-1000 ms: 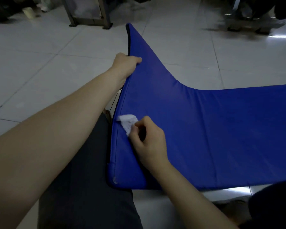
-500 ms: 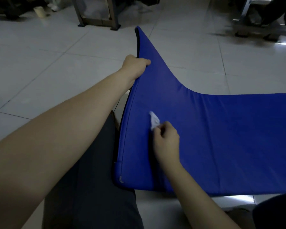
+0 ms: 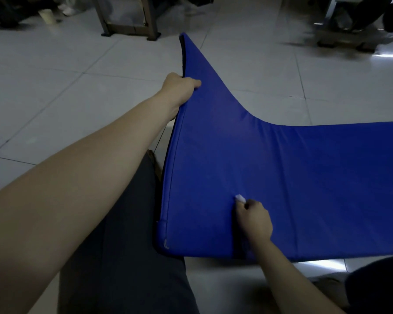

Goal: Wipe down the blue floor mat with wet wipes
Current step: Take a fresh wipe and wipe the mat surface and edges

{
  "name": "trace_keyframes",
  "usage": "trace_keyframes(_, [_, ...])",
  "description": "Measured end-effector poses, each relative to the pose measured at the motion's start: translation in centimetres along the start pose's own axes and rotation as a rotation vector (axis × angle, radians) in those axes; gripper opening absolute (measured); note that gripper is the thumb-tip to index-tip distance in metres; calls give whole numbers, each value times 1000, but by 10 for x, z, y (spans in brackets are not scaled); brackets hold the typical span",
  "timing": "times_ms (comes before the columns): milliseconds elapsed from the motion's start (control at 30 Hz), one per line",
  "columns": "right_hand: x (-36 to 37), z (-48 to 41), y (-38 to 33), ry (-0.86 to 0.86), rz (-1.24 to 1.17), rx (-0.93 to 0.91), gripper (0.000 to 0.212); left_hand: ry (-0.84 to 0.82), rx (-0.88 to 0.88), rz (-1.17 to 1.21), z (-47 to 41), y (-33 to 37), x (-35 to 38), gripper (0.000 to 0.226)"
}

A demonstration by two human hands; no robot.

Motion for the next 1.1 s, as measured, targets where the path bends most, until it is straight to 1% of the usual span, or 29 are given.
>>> trace_keyframes(33, [0, 0, -10, -5, -63, -38, 54, -4, 6, -3, 0, 0, 2, 8])
trace_keyframes(67, [-3, 2, -29, 8, -144, -121, 53, -7, 10, -6, 0, 0, 3, 7])
trace_keyframes(133, [-13, 15, -82, 24, -316, -333, 49, -9, 20, -10, -2, 0, 6, 12])
trace_keyframes(233, [-26, 46, -150, -44, -516, -637, 32, -13, 24, -7, -2, 0, 8, 12])
trace_keyframes(300, [-32, 63, -170, -64, -539, -817, 24, -8, 15, -3, -3, -1, 6, 9])
trace_keyframes(367, [-32, 66, -167, -34, -494, -933, 24, -1, 5, 1, -4, -2, 3, 9])
trace_keyframes(400, [-28, 65, -159, -11, -439, -976, 27, 4, -1, 0, -5, -2, 2, 12])
trace_keyframes(433, [-23, 63, -148, 5, -376, -991, 31, 10, -5, -4, -5, -3, 0, 16])
trace_keyframes(467, [-16, 57, -132, 16, -314, -966, 36, 15, -6, -8, -5, -3, -2, 19])
trace_keyframes(500, [-11, 49, -114, 26, -263, -894, 41, 16, -4, -11, -6, -3, -3, 20])
trace_keyframes(533, [-8, 41, -97, 42, -220, -781, 45, 15, 0, -9, -6, -2, -4, 20])
trace_keyframes(633, [-3, 13, -54, 65, -125, -338, 52, 16, 2, -8, -5, -1, -4, 21])
trace_keyframes(667, [-2, 5, -50, 55, -181, -249, 51, 12, 0, -8, -6, -2, -3, 22])
trace_keyframes(700, [-3, 0, -54, 38, -293, -210, 48, 7, 2, -8, -6, -2, -2, 19])
trace_keyframes(733, [-5, -4, -63, 16, -425, -203, 39, 4, 7, -5, -6, -2, 0, 14])
trace_keyframes(800, [-17, -8, -97, -25, -586, -266, 20, -3, 16, -3, -4, -1, 3, 11])
trace_keyframes(867, [-33, -3, -135, -75, -638, -386, 14, 4, 27, -17, -6, 1, 5, 13])
trace_keyframes(933, [-44, 14, -161, -132, -658, -517, 16, 10, 32, -17, -5, 3, 5, 10])
trace_keyframes(967, [-46, 27, -168, -171, -663, -586, 21, 12, 26, -11, -5, 3, 4, 9])
trace_keyframes(1033, [-42, 61, -169, -229, -638, -729, 31, 19, 11, -10, -6, 3, 2, 17])
trace_keyframes(1100, [-37, 88, -162, -237, -567, -864, 33, 33, -2, -10, -7, 3, -2, 19])
Point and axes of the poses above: each hand's wrist, its own z-axis away from the middle knuckle, its own x-axis out of the palm, y = z × x, the point moved 5 cm from there along -z, towards the middle knuckle, and after that the axes turned 13 degrees about -x, right-handed, at the moved point
